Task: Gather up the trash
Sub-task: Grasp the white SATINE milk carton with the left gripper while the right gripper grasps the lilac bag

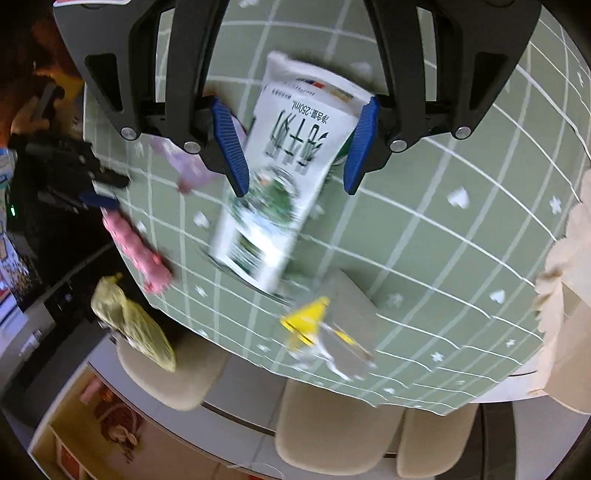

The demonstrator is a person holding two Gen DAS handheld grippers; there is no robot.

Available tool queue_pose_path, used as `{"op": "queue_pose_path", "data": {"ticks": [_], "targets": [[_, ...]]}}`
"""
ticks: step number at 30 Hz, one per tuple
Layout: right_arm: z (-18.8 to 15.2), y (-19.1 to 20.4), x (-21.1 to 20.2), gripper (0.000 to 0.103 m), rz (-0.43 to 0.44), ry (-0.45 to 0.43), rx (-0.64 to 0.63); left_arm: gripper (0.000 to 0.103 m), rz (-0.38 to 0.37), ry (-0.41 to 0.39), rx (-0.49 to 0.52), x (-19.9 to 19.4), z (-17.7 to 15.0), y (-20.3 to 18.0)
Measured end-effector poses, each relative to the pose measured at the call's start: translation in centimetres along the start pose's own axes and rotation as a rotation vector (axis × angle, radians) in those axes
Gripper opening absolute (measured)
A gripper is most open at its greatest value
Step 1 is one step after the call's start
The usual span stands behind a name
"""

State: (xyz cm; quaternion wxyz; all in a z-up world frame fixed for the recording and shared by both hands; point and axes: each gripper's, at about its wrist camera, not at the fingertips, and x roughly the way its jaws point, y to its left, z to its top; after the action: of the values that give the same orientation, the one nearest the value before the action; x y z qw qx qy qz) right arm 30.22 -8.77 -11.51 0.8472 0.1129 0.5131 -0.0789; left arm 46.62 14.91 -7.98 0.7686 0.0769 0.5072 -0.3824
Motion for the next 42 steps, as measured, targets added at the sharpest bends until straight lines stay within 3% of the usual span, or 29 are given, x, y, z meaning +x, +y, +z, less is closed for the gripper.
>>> {"op": "queue_pose_path", "data": {"ticks": [5, 15, 16, 20, 22, 26, 30, 35, 37, 39, 40, 41, 42], "targets": [[-0.3, 0.3, 0.0, 0.053, -0.024, -0.003, -0.021, 0.057, -0.009, 0.016, 0.019, 0.1, -0.8, -2.0], [-0.4, 0.4, -0.1, 0.053, -0.047, 0.016, -0.011, 0.058, 0.063, 0.065, 0.013, 3.4, 0.9, -4.6], [-0.4, 0.5, -0.1, 0.053, -0.053, 0.02, -0.009, 0.053, 0.066, 0.074, 0.002, 3.6, 1.0, -4.6], [-0.6, 0.7, -0.1, 0.053, -0.085, 0.023, 0.002, 0.047, 0.056, 0.063, -0.032, 2.9, 0.7, -4.2], [-0.5, 0.9, -0.1, 0.053, -0.102, 0.027, 0.032, 0.047, 0.087, 0.038, -0.038, 1.9, 0.2, -4.0], [-0.3, 1.9, -0.4, 0.053, -0.085, 0.035, 0.061, 0.047, 0.154, -0.005, -0.123, -0.3, -1.4, -2.2], [0.0, 4.5, -1.6, 0.052, 0.016, -0.012, 0.031, 0.047, 0.195, -0.043, -0.22, -2.4, -3.4, -0.1], [1.2, 8.1, -0.9, 0.049, 0.019, -0.047, -0.077, 0.047, 0.161, -0.055, -0.312, -4.0, -6.2, 1.5], [1.8, 8.9, 0.4, 0.044, 0.007, -0.046, -0.125, 0.047, 0.15, -0.05, -0.321, -4.0, -7.0, 1.6], [2.0, 9.5, 1.5, 0.031, 0.0, -0.03, -0.162, 0.047, 0.143, -0.055, -0.324, -4.0, -7.4, 1.4], [2.2, 9.5, 1.6, 0.025, 0.017, -0.036, -0.168, 0.047, 0.138, -0.058, -0.328, -4.1, -7.5, 1.3], [2.4, 9.5, 1.7, 0.01, 0.049, -0.01, -0.176, 0.047, 0.132, -0.061, -0.333, -4.1, -7.5, 1.1], [2.4, 9.3, 1.6, 0.005, 0.06, -0.003, -0.174, 0.047, 0.127, -0.065, -0.338, -4.2, -7.5, 1.1]]}}
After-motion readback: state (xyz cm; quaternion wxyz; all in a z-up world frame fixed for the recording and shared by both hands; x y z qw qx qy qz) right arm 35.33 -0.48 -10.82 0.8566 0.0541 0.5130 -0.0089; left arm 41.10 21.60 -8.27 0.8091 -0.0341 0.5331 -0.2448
